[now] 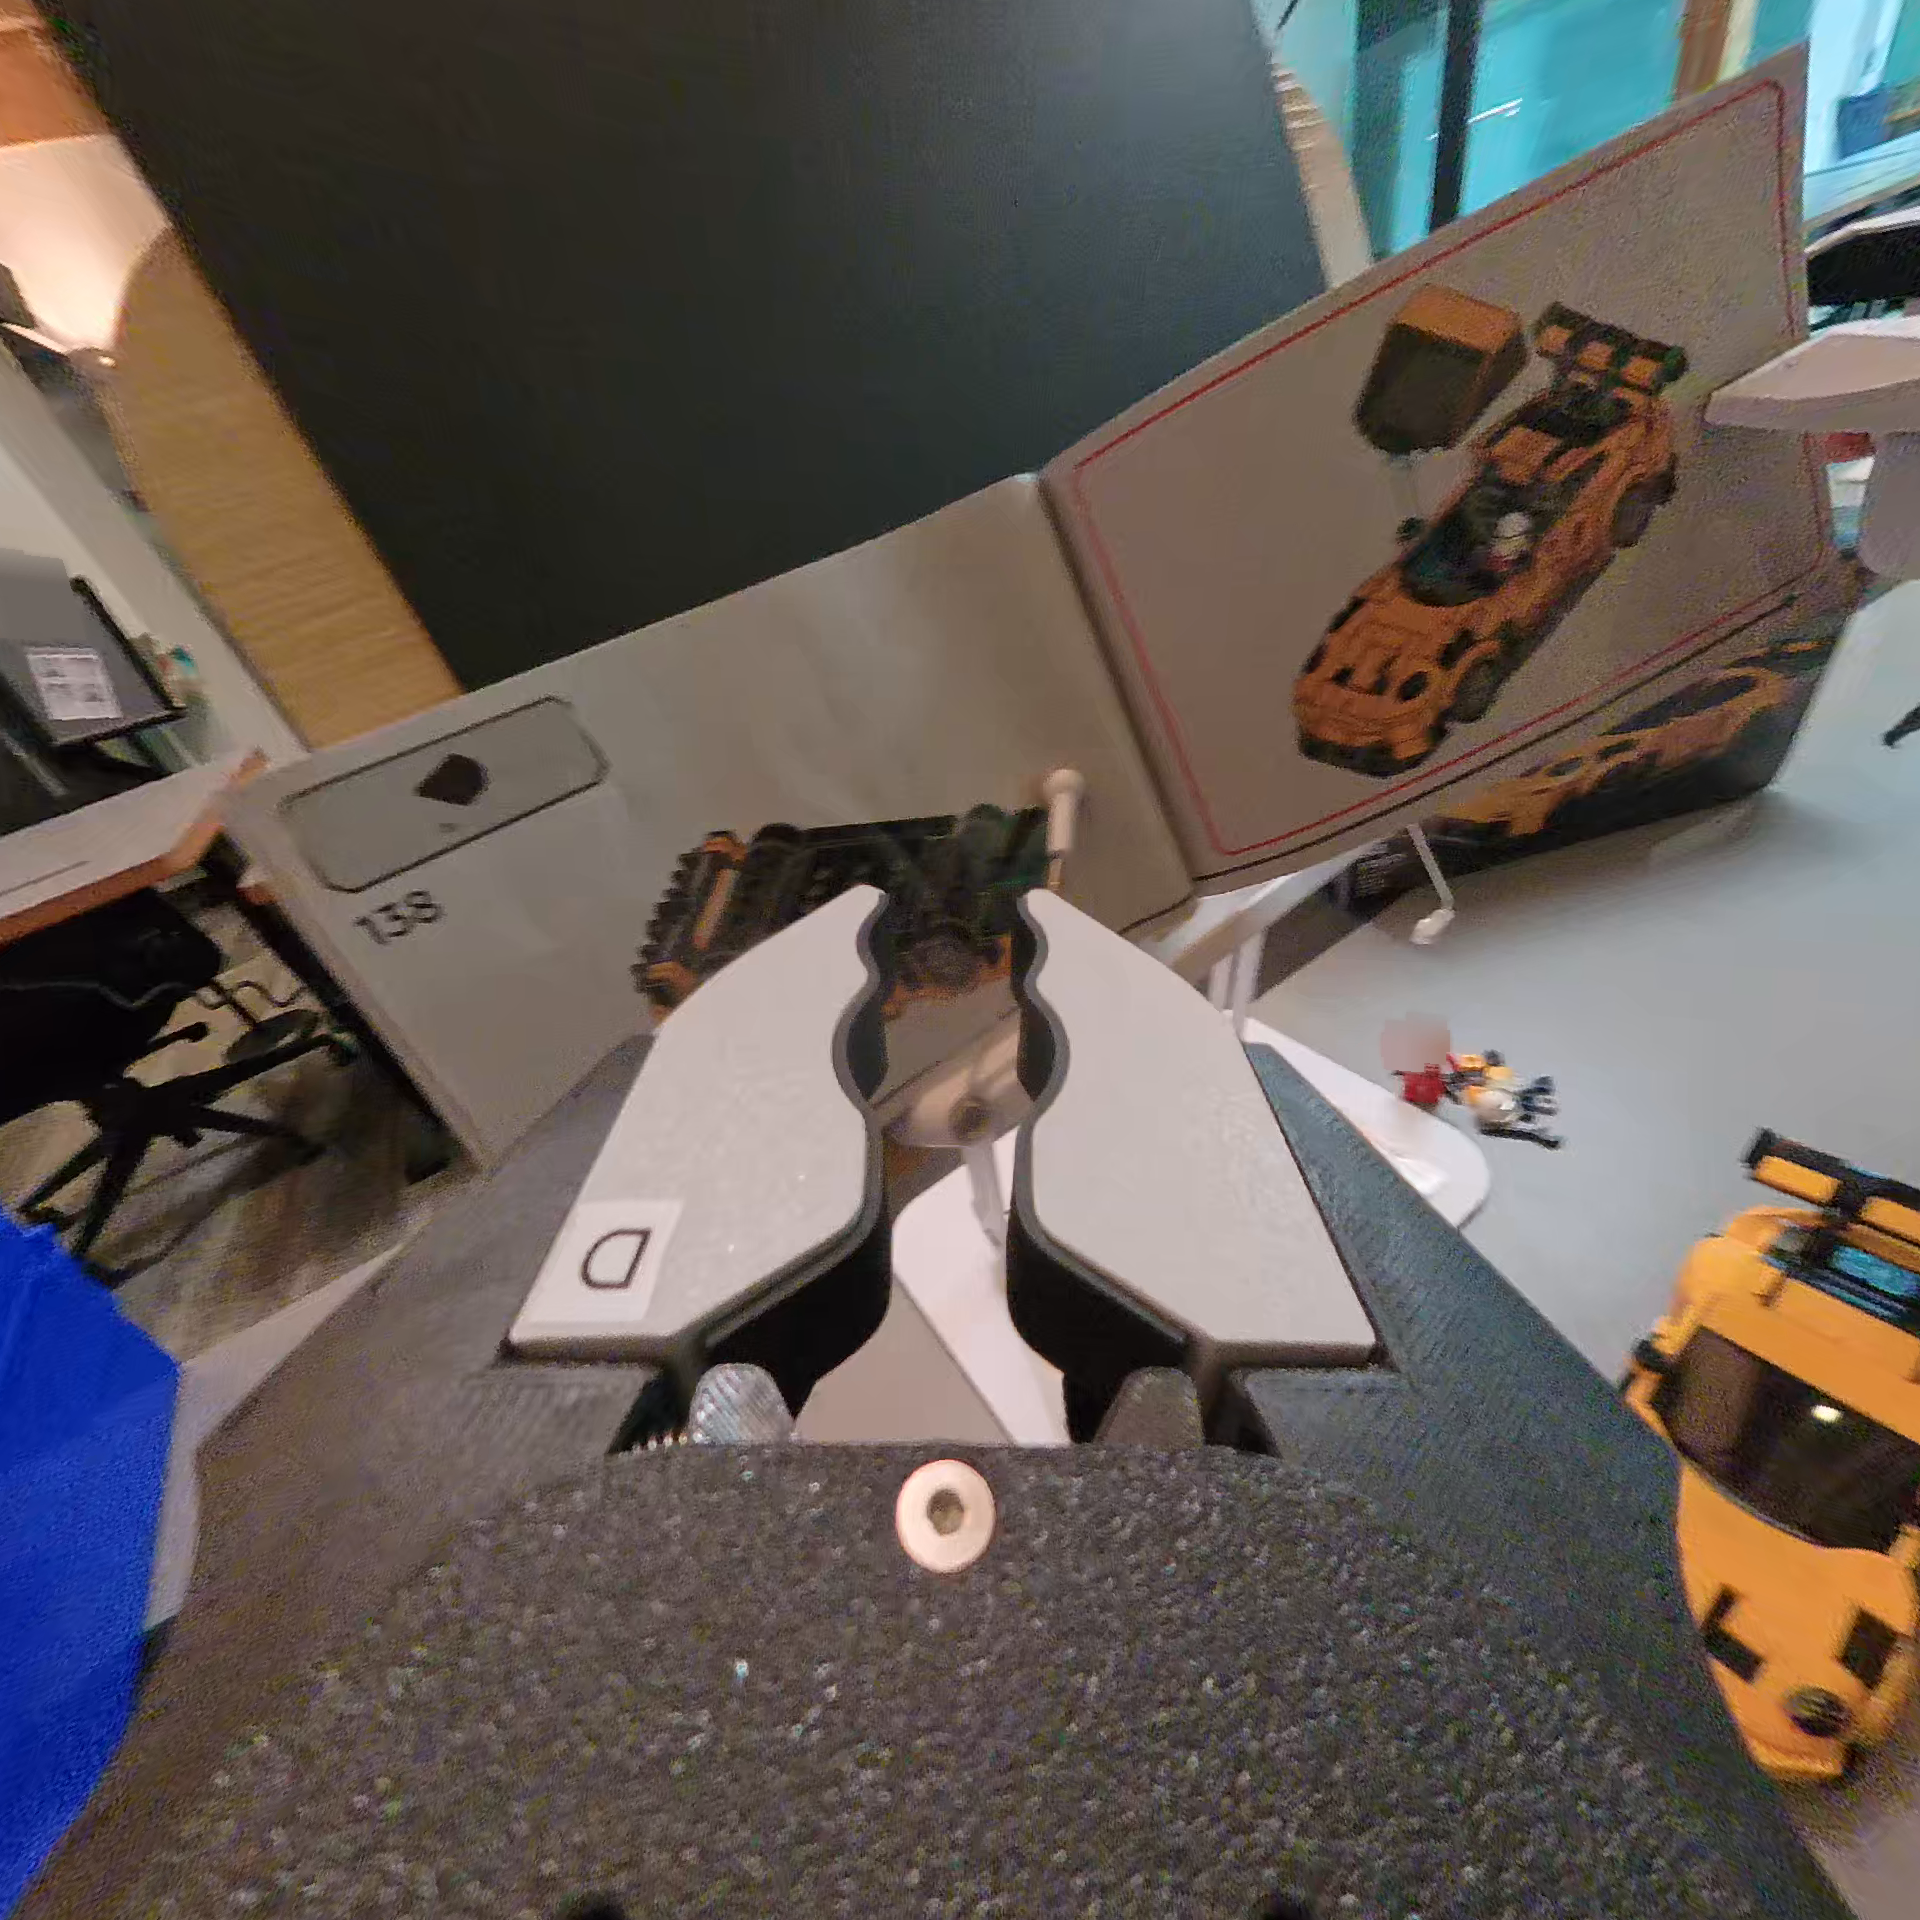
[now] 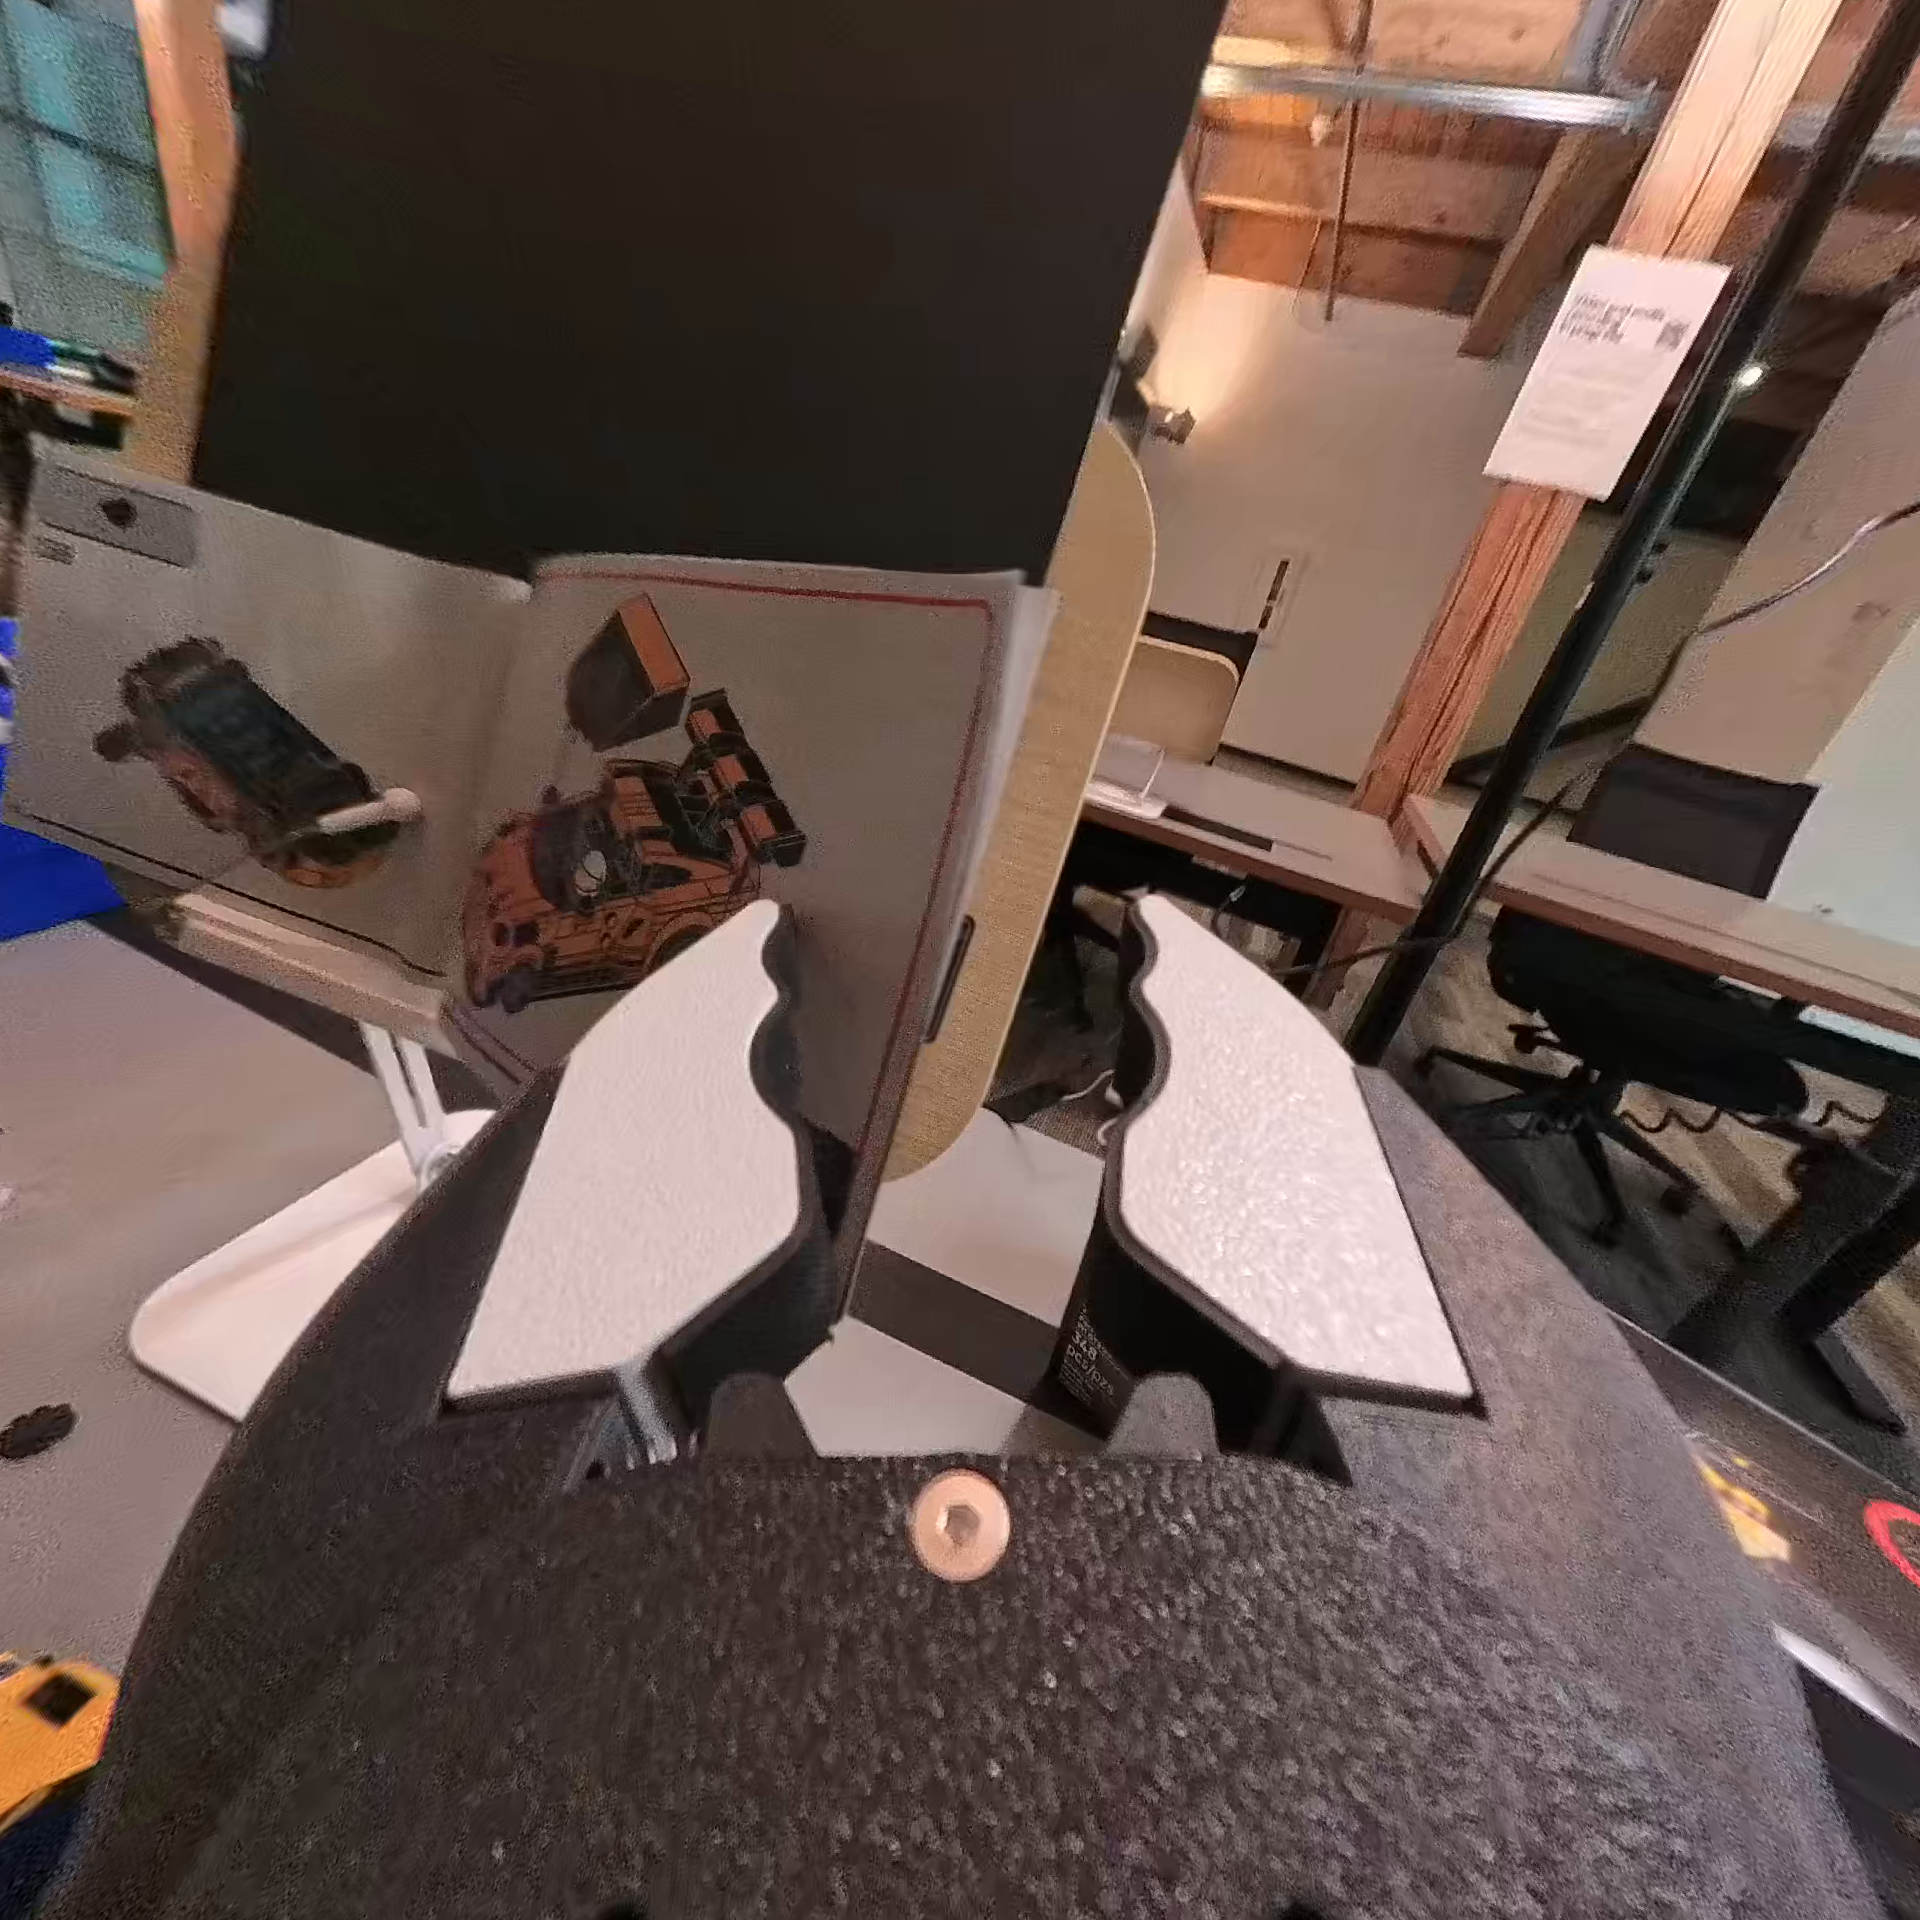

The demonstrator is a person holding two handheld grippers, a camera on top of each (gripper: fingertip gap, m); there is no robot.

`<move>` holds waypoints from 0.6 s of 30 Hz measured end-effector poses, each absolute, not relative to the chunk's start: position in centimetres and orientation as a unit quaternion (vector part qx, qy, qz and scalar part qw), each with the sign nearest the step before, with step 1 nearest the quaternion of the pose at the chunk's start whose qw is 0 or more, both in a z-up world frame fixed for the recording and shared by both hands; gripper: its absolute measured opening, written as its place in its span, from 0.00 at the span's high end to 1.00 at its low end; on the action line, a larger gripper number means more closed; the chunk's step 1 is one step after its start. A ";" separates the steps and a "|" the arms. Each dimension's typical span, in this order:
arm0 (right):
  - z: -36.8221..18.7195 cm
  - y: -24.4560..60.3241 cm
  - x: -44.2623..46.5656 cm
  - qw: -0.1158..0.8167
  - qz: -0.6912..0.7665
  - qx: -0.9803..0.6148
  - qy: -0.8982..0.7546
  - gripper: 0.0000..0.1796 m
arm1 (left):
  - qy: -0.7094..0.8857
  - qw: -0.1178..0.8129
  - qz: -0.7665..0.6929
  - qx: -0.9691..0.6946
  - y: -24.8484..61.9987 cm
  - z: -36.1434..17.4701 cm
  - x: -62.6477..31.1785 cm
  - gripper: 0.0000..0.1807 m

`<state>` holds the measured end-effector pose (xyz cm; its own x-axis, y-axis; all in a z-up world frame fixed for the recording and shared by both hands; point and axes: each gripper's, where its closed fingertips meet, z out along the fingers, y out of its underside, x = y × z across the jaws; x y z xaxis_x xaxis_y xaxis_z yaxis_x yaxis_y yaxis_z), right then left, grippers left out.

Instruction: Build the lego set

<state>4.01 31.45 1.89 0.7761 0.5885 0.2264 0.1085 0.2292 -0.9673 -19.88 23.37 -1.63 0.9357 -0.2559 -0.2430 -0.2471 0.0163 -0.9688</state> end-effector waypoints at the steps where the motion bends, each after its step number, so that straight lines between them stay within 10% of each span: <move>1: 2.2 30.6 4.1 0.732 0.164 -0.594 -0.292 0.68 | 0.183 0.689 -0.017 -0.700 23.2 -1.7 -19.1 0.89; 18: 2.8 25.8 4.1 0.716 0.175 -0.600 -0.310 0.72 | 0.259 0.616 -0.026 -0.744 32.1 -5.4 -6.6 0.90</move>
<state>4.09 25.84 2.76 0.7461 0.6234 0.2338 0.1215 0.2177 -0.9684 -6.64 32.08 -5.38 0.8645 -0.4168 -0.2810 -0.3537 -0.1071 -0.9292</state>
